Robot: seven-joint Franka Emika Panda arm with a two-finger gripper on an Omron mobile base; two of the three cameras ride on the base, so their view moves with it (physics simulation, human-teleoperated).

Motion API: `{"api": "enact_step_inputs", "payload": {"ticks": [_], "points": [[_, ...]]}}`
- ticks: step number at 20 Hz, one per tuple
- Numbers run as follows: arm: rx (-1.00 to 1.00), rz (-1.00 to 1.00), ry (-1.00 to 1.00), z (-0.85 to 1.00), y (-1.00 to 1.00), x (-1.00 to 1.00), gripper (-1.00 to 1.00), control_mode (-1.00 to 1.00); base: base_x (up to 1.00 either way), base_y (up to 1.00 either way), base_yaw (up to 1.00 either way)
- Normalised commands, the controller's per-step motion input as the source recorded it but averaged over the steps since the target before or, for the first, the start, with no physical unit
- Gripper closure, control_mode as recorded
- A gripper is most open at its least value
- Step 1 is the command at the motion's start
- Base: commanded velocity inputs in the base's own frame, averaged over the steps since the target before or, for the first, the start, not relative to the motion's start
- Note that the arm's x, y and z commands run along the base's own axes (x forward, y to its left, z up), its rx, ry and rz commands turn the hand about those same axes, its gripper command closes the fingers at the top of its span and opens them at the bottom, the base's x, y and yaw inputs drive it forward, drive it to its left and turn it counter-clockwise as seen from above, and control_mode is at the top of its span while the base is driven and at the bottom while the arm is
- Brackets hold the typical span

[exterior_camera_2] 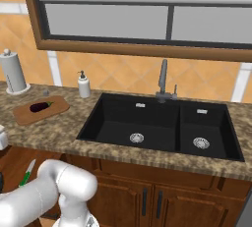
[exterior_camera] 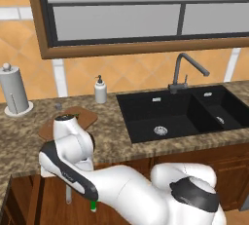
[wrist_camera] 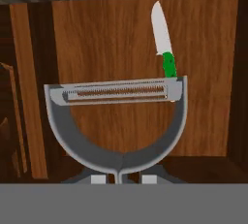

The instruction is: Place the appropriate cutting tool for cutting the eggplant skin on the cutting board.

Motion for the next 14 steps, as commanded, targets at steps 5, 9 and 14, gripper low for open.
{"api": "enact_step_inputs", "payload": {"ticks": [5,9,14], "points": [[0.00,-0.18,-0.02,0.76,-0.17,0.27,1.00,-1.00,0.00,0.00,0.00],[0.00,-0.24,-0.03,0.43,-0.12,0.77,1.00,-1.00,0.00,0.00,0.00],[-0.01,-0.32,-0.04,-0.03,-0.22,0.90,1.00,-1.00,0.00,0.00,0.00]]}}
